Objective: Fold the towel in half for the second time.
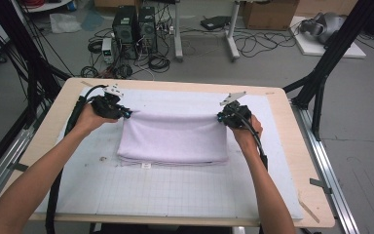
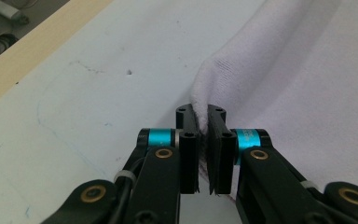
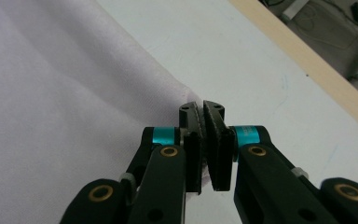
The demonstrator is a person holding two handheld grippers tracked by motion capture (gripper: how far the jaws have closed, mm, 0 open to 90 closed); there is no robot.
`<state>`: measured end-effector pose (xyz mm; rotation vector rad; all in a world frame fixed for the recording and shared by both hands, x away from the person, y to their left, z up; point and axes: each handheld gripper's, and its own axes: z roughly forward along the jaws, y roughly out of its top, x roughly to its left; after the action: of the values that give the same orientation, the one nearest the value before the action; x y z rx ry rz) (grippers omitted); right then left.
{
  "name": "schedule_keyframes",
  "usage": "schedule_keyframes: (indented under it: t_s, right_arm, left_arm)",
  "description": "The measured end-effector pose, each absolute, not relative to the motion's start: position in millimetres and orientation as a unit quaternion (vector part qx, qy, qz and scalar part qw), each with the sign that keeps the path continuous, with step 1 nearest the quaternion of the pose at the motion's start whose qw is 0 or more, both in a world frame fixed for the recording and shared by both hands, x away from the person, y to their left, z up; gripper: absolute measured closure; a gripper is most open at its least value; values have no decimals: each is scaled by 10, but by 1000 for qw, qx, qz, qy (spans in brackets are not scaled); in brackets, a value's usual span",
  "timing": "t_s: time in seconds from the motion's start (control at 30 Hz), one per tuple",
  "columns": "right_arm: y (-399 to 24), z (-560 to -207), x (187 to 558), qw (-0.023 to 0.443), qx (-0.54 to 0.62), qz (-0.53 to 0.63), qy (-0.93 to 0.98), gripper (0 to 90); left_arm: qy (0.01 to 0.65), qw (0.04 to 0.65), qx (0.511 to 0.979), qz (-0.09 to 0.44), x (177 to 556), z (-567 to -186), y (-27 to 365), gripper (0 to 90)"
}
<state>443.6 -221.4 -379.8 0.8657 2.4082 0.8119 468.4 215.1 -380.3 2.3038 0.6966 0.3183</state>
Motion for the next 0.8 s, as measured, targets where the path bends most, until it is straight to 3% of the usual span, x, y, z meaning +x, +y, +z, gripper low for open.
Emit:
schedule_keyframes:
  t_s: [0.03, 0.07, 0.13, 0.53, 0.63, 0.7, 0.8]
  right_arm:
    - [-2217, -3825, 4453, 222, 315, 288, 877, 736]
    - [-2226, -3856, 4464, 225, 319, 283, 876, 637]
    - [-2284, -3877, 4470, 218, 330, 289, 872, 576]
    - [-2583, -3726, 4097, 204, 342, 423, 814, 130]
    - [-2678, -3696, 3988, 198, 348, 450, 798, 99]
    - [-2742, -3692, 3912, 215, 362, 463, 780, 6]
    - [-2849, -3672, 3800, 205, 359, 492, 766, 6]
  left_arm:
    - [269, 345, 890, 126, 4704, -3850, 2155, 776]
    - [274, 342, 889, 129, 4729, -3882, 2170, 653]
    - [289, 355, 881, 119, 4754, -3900, 2226, 498]
    - [277, 490, 808, 174, 4251, -3650, 2732, 167]
    - [273, 507, 794, 195, 4066, -3656, 2833, 65]
    - [266, 517, 790, 193, 3969, -3683, 2886, 29]
    - [258, 523, 789, 190, 3800, -3740, 2965, 17]
